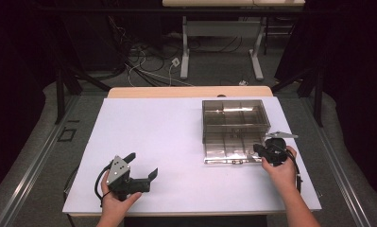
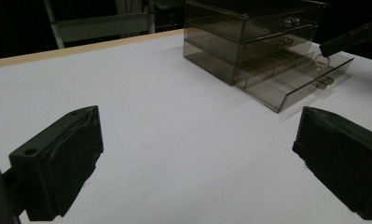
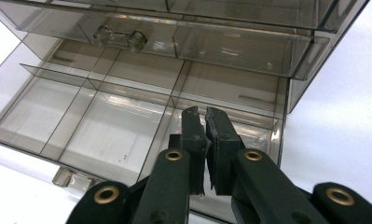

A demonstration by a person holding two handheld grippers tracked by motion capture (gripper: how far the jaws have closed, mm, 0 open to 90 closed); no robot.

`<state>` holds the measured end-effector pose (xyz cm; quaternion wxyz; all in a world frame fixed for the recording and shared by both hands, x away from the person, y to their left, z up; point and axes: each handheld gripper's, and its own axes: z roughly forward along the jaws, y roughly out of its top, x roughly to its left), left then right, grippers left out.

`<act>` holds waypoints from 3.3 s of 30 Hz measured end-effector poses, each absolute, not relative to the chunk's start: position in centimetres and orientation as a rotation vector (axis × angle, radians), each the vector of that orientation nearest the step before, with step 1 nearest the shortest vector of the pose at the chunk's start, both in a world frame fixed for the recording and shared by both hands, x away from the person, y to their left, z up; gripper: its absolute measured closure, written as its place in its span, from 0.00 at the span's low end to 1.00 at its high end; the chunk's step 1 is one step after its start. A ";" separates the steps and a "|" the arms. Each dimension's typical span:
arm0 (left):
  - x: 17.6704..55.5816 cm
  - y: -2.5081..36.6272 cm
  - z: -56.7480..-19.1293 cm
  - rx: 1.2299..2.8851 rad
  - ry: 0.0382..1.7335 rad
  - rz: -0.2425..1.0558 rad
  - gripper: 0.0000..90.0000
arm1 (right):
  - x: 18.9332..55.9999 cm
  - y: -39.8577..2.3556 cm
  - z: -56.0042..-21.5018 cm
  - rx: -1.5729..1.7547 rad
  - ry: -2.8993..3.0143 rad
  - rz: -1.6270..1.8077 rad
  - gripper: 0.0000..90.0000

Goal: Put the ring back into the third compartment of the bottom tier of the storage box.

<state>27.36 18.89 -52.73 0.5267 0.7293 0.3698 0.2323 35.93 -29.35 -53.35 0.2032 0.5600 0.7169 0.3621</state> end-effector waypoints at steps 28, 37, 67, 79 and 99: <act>27.4 18.9 -52.7 1.745 0.882 0.557 0.02 | 36.1 -29.4 -53.7 1.578 1.996 1.000 0.82; 27.4 18.9 -52.7 1.745 0.883 0.557 0.02 | 35.9 -29.2 -53.5 1.556 1.994 1.001 0.76; 27.4 18.9 -52.8 1.742 0.888 0.553 0.02 | 34.6 -26.5 -52.0 1.396 2.036 1.034 0.53; 27.4 18.9 -52.8 1.736 0.890 0.559 0.02 | 33.7 -24.7 -51.5 1.356 2.092 1.072 0.58; 27.4 18.9 -52.8 1.744 0.886 0.556 0.02 | 32.8 -23.3 -51.4 1.375 2.193 1.071 0.82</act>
